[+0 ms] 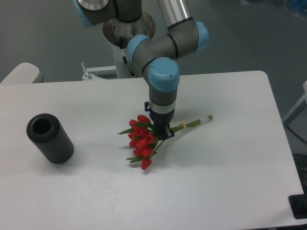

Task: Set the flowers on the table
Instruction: 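Open the gripper and lift it away from the tulips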

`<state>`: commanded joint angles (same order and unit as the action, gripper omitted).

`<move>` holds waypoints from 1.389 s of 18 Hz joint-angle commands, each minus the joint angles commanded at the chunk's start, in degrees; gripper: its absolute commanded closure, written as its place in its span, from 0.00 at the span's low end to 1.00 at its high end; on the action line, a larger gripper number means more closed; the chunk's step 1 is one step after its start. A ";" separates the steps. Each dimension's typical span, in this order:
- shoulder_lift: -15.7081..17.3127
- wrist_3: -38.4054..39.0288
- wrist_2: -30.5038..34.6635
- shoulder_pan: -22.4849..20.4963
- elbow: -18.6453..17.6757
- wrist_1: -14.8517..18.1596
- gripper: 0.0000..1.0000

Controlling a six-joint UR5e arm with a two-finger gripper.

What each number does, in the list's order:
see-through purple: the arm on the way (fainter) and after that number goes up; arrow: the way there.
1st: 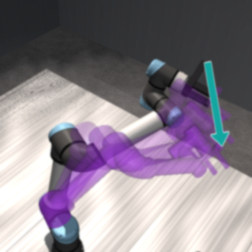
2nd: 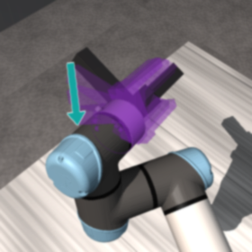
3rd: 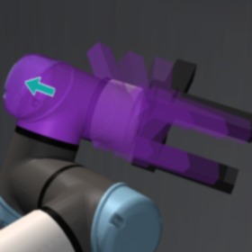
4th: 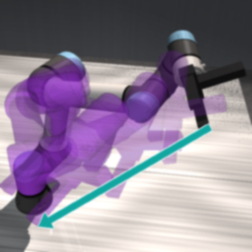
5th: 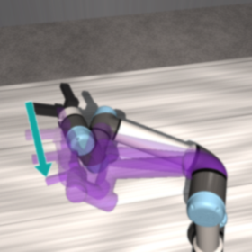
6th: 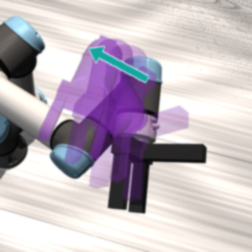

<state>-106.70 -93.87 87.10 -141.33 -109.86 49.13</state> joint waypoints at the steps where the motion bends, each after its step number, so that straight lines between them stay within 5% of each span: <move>1: -0.09 0.00 0.00 0.00 0.26 0.00 0.29; 6: -0.18 -0.18 -0.09 -0.18 3.77 -0.97 0.03; 12: -2.28 0.70 0.09 -0.96 16.85 0.96 0.00; 20: -8.08 -0.26 -0.35 -3.78 35.23 17.30 0.00; 25: -9.32 -7.44 -2.71 -7.55 38.76 20.73 0.00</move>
<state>-116.02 -101.31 84.39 -148.87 -71.11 69.86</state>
